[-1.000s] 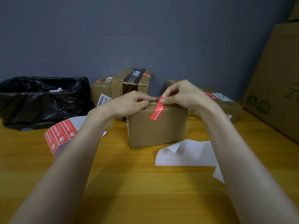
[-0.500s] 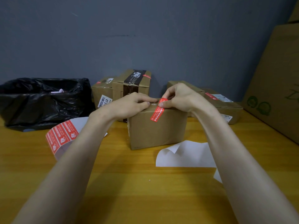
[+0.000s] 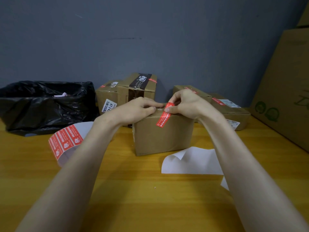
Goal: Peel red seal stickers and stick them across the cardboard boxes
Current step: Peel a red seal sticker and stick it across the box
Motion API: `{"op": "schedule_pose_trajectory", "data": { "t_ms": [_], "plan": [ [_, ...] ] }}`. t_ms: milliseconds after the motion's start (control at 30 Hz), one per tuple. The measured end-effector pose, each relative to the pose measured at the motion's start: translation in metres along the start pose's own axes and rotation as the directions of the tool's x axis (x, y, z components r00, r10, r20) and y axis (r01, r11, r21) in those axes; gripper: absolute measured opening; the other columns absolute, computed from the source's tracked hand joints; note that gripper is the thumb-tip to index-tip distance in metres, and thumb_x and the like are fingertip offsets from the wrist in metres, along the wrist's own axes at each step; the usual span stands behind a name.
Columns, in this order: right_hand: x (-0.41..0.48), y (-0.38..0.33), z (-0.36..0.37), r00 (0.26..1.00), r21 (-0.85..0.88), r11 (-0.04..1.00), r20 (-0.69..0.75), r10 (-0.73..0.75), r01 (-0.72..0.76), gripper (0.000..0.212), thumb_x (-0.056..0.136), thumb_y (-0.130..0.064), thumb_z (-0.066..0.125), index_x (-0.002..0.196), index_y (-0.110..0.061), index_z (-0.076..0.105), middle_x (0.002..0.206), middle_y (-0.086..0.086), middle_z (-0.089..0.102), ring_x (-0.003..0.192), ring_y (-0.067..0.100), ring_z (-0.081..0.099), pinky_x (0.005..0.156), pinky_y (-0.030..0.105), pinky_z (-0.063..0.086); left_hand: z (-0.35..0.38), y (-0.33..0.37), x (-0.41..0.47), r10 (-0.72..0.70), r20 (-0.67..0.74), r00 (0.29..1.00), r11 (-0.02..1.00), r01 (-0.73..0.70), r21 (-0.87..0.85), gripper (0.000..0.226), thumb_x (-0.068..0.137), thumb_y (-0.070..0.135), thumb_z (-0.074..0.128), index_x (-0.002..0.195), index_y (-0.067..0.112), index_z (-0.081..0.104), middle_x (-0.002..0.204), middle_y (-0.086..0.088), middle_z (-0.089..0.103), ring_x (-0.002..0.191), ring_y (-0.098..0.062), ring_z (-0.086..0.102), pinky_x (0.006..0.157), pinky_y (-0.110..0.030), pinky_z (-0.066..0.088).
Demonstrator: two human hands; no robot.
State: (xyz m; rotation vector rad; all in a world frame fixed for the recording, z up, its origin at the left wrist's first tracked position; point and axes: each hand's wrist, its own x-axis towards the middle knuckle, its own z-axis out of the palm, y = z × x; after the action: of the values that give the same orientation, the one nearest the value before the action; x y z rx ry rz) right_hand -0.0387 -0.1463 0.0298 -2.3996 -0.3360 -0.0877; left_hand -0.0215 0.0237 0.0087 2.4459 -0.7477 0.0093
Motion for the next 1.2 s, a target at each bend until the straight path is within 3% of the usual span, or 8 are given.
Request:
{"op": "schedule_pose_trajectory", "data": {
  "t_ms": [167, 367, 500, 667, 733, 867, 1000, 1200],
  "plan": [
    [-0.002, 0.001, 0.001, 1.0, -0.014, 1.0, 0.006, -0.013, 0.013, 0.022, 0.083, -0.021, 0.069, 0.067, -0.024, 0.055, 0.073, -0.008, 0.055, 0.072, 0.005, 0.05, 0.064, 0.015, 0.039, 0.001, -0.001, -0.001, 0.004, 0.013, 1.0, 1.0, -0.004, -0.011, 0.037, 0.1, 0.017, 0.038, 0.135, 0.023, 0.048, 0.138, 0.0, 0.045, 0.12, -0.006, 0.038, 0.097, -0.019, 0.028],
    [-0.003, 0.004, 0.004, 0.999, -0.002, 0.999, -0.033, -0.036, 0.036, 0.03, 0.078, -0.026, 0.074, 0.097, -0.016, 0.053, 0.084, -0.007, 0.052, 0.076, 0.005, 0.049, 0.067, 0.017, 0.04, 0.001, 0.0, -0.002, 0.012, 0.013, 1.0, 1.0, -0.012, -0.006, 0.037, 0.099, 0.017, 0.039, 0.135, 0.019, 0.048, 0.139, 0.0, 0.045, 0.118, -0.004, 0.036, 0.097, -0.018, 0.027],
    [-0.007, 0.007, 0.003, 0.994, 0.13, 0.987, -0.065, -0.082, 0.09, 0.027, 0.074, -0.014, 0.078, 0.082, -0.021, 0.053, 0.087, -0.002, 0.061, 0.086, 0.014, 0.06, 0.082, 0.03, 0.05, 0.0, -0.002, -0.001, 0.014, 0.018, 1.0, 1.0, -0.014, 0.006, 0.037, 0.099, 0.018, 0.04, 0.135, 0.019, 0.048, 0.141, 0.0, 0.043, 0.128, -0.01, 0.037, 0.104, -0.022, 0.028],
    [-0.017, 0.012, -0.004, 0.991, 0.313, 0.94, -0.01, -0.135, 0.131, 0.024, 0.076, -0.001, 0.073, 0.08, -0.016, 0.055, 0.07, -0.002, 0.064, 0.062, -0.002, 0.06, 0.066, 0.008, 0.047, -0.005, 0.003, -0.003, 0.03, 0.094, 0.995, 0.997, -0.036, 0.068, 0.041, 0.098, 0.028, 0.041, 0.139, 0.023, 0.043, 0.143, 0.002, 0.041, 0.131, -0.011, 0.035, 0.11, -0.031, 0.029],
    [-0.017, 0.013, -0.005, 0.989, 0.319, 0.937, -0.004, -0.148, 0.141, 0.023, 0.075, -0.001, 0.073, 0.081, -0.016, 0.056, 0.068, 0.001, 0.064, 0.065, 0.003, 0.062, 0.069, 0.011, 0.049, -0.008, 0.007, -0.006, 0.033, 0.118, 0.992, 0.997, -0.042, 0.072, 0.044, 0.097, 0.033, 0.042, 0.14, 0.025, 0.041, 0.146, 0.004, 0.038, 0.132, -0.01, 0.034, 0.109, -0.028, 0.03],
    [-0.014, 0.014, -0.005, 0.985, 0.316, 0.934, -0.02, -0.169, 0.167, 0.025, 0.073, 0.001, 0.074, 0.08, -0.018, 0.059, 0.063, 0.001, 0.062, 0.063, 0.006, 0.061, 0.07, 0.014, 0.049, -0.014, 0.012, -0.012, 0.034, 0.158, 0.987, 0.999, -0.038, 0.027, 0.053, 0.09, 0.034, 0.054, 0.14, 0.027, 0.038, 0.146, 0.009, 0.035, 0.124, 0.001, 0.033, 0.089, -0.005, 0.03],
    [-0.011, 0.015, -0.004, 0.981, 0.347, 0.917, -0.071, -0.183, 0.196, 0.027, 0.07, 0.003, 0.076, 0.077, -0.019, 0.061, 0.06, -0.001, 0.064, 0.061, 0.006, 0.061, 0.07, 0.018, 0.05, -0.015, 0.007, -0.015, 0.002, 0.151, 0.989, 0.994, -0.019, 0.11, 0.068, 0.082, 0.032, 0.067, 0.142, 0.032, 0.034, 0.149, 0.012, 0.028, 0.129, -0.003, 0.027, 0.092, -0.013, 0.027],
    [-0.011, 0.015, 0.001, 0.941, 0.339, 0.88, -0.189, -0.281, 0.331, 0.028, 0.07, 0.005, 0.075, 0.08, -0.019, 0.064, 0.073, 0.009, 0.066, 0.063, 0.002, 0.061, 0.068, 0.015, 0.051, -0.013, 0.0, -0.012, -0.003, 0.095, 0.995, 1.0, 0.001, 0.019, 0.064, 0.082, 0.031, 0.068, 0.139, 0.033, 0.039, 0.144, 0.011, 0.035, 0.12, -0.002, 0.035, 0.095, -0.02, 0.038]
  ]
}}
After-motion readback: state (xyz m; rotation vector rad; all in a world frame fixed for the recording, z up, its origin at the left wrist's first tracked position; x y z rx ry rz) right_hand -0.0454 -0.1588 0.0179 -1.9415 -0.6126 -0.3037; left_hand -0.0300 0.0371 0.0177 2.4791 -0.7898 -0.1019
